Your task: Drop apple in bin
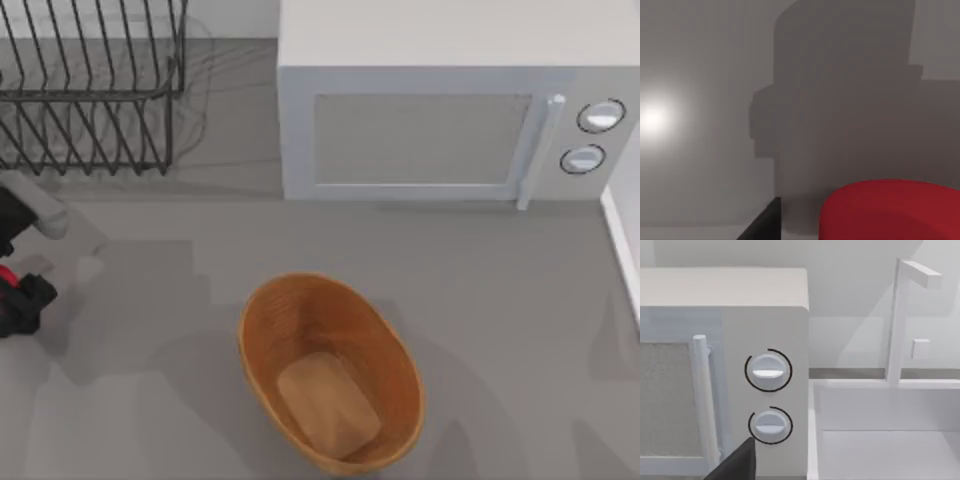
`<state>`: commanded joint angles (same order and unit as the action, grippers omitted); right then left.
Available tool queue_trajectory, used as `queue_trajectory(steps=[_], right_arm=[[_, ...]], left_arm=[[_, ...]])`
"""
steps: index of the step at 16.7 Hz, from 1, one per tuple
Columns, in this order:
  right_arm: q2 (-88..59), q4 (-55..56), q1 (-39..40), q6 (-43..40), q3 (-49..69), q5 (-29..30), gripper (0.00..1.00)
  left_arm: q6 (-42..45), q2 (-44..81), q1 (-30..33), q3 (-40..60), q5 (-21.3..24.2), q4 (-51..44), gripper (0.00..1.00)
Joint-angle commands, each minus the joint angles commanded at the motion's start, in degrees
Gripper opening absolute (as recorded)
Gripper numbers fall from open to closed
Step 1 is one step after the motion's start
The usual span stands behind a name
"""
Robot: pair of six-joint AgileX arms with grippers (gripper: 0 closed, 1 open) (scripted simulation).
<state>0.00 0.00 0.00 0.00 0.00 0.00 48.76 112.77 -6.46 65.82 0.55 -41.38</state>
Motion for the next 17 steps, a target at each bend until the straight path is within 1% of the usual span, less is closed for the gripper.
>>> queue_trajectory(steps=[8, 9, 16, 17], right_arm=[[0.0, 0.0, 0.0, 0.0, 0.0, 0.0, 1.0], [0.0, 0.0, 0.0, 0.0, 0.0, 0.0, 1.0], [0.0, 0.0, 0.0, 0.0, 0.0, 0.0, 1.0], [0.0, 0.0, 0.0, 0.0, 0.0, 0.0, 1.0]], left_arm=[[0.0, 0.0, 0.0, 0.0, 0.0, 0.0, 0.02], [0.0, 0.0, 0.0, 0.0, 0.0, 0.0, 0.0], [0.0, 0.0, 0.0, 0.0, 0.0, 0.0, 0.0], [-0.8, -1.4, 0.2, 0.1, 1.2, -1.5, 0.0]])
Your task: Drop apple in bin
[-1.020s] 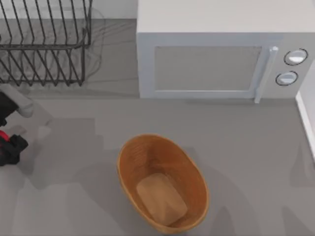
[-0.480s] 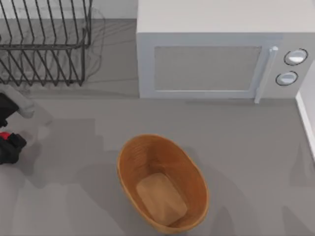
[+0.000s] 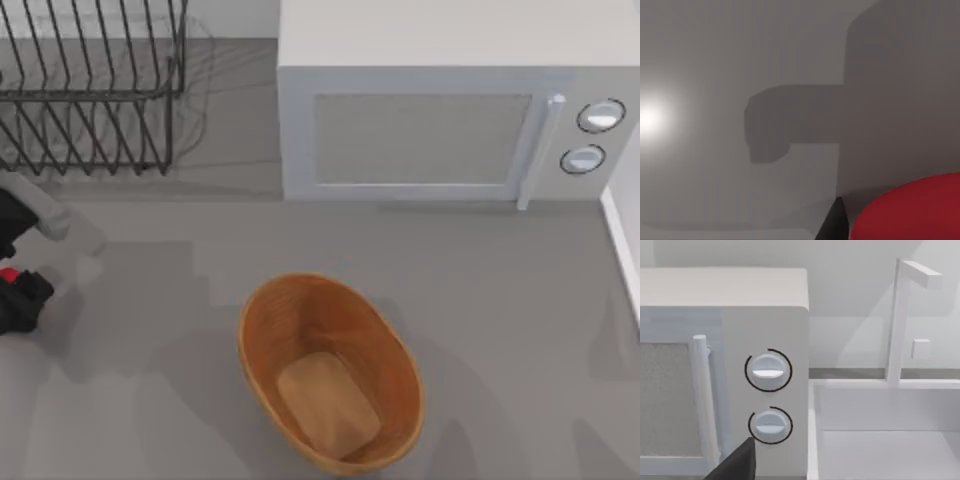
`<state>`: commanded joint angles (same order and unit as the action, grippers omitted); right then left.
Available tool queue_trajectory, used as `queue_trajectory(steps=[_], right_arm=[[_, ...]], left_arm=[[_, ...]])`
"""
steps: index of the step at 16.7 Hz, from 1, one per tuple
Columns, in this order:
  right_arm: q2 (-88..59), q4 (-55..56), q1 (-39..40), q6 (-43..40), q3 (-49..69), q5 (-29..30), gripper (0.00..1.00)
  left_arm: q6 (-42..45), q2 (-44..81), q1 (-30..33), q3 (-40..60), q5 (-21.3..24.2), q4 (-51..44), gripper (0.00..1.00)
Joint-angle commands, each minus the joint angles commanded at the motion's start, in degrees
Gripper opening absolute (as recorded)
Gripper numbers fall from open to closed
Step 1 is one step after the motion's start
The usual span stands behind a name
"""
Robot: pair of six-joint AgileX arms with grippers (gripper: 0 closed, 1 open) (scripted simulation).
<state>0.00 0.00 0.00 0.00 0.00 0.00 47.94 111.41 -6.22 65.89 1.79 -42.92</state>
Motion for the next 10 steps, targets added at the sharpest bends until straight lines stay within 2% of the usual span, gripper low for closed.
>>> queue_trajectory(steps=[4, 10], right_arm=[[0.0, 0.0, 0.0, 0.0, 0.0, 0.0, 1.0], [0.0, 0.0, 0.0, 0.0, 0.0, 0.0, 1.0]], left_arm=[[-0.1, -0.9, -0.3, 4.0, 0.0, -4.2, 0.0], [-0.1, -5.5, 0.0, 17.9, 0.0, -25.0, 0.0]])
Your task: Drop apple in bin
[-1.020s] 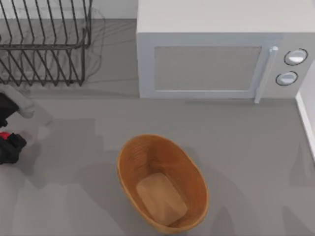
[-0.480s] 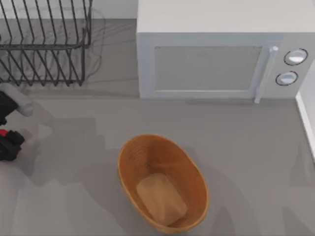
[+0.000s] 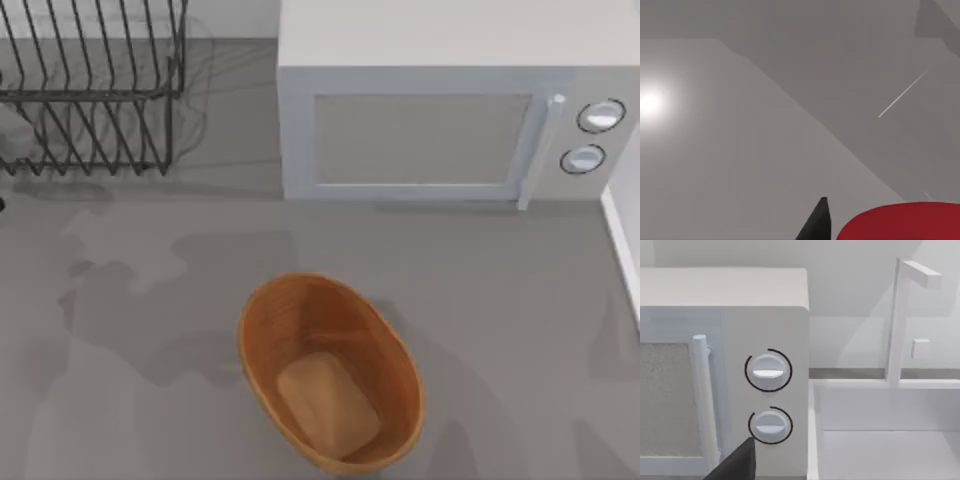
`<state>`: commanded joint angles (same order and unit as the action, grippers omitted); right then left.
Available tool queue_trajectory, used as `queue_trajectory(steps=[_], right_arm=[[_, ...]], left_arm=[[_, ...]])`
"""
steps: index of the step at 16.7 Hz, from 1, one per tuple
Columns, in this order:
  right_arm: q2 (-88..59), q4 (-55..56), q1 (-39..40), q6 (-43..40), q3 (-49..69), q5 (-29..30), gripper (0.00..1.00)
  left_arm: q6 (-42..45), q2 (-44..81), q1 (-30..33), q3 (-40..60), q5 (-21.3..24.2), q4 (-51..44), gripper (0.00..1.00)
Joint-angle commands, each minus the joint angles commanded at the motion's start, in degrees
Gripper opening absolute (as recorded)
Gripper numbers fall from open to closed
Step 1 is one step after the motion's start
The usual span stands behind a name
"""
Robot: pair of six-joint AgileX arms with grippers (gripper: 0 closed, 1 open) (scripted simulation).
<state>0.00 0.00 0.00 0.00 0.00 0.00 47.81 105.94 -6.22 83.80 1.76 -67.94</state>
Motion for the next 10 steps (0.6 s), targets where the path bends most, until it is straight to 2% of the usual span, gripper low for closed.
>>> queue_trajectory(steps=[4, 10], right_arm=[[0.0, 0.0, 0.0, 0.0, 0.0, 0.0, 1.0], [0.0, 0.0, 0.0, 0.0, 0.0, 0.0, 1.0]], left_arm=[[-0.3, -3.0, 0.3, 6.1, 0.0, -7.5, 0.0], [-0.2, -2.9, 0.8, 6.5, 0.0, -7.7, 0.0]])
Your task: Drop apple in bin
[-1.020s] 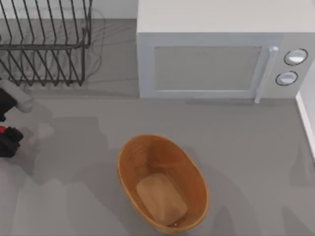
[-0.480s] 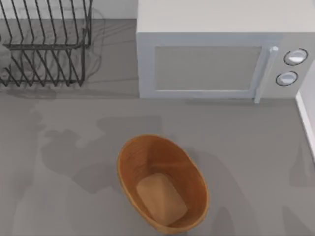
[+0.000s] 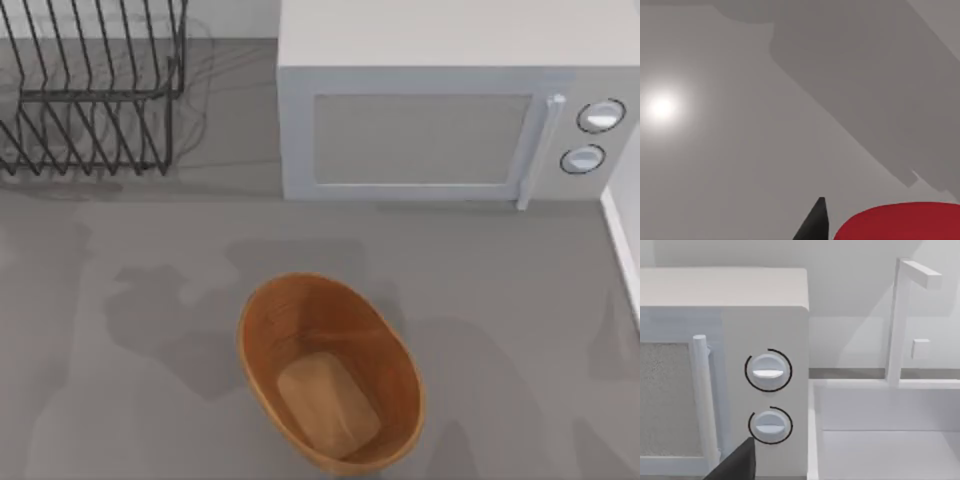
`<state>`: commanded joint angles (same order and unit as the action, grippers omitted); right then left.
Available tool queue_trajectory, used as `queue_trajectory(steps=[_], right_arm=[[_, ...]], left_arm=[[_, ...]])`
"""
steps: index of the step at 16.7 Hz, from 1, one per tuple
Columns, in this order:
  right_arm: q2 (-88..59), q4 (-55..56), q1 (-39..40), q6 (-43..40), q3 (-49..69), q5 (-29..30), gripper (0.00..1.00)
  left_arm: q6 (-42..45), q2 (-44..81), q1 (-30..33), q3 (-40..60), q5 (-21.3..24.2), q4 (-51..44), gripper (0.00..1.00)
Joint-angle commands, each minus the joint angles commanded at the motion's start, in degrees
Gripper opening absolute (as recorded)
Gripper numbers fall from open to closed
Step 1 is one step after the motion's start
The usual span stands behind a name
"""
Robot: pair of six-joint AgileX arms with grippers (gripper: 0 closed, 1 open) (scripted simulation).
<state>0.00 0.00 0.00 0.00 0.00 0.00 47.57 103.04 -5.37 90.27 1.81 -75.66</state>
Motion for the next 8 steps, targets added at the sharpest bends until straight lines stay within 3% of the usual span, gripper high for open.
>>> queue_trajectory(steps=[4, 8], right_arm=[[0.0, 0.0, 0.0, 0.0, 0.0, 0.0, 1.0], [0.0, 0.0, 0.0, 0.0, 0.0, 0.0, 1.0]], left_arm=[[-0.4, 1.3, 8.9, 2.0, 1.0, -0.7, 0.0], [-0.9, 3.5, 26.3, 4.0, 3.0, -2.1, 0.0]])
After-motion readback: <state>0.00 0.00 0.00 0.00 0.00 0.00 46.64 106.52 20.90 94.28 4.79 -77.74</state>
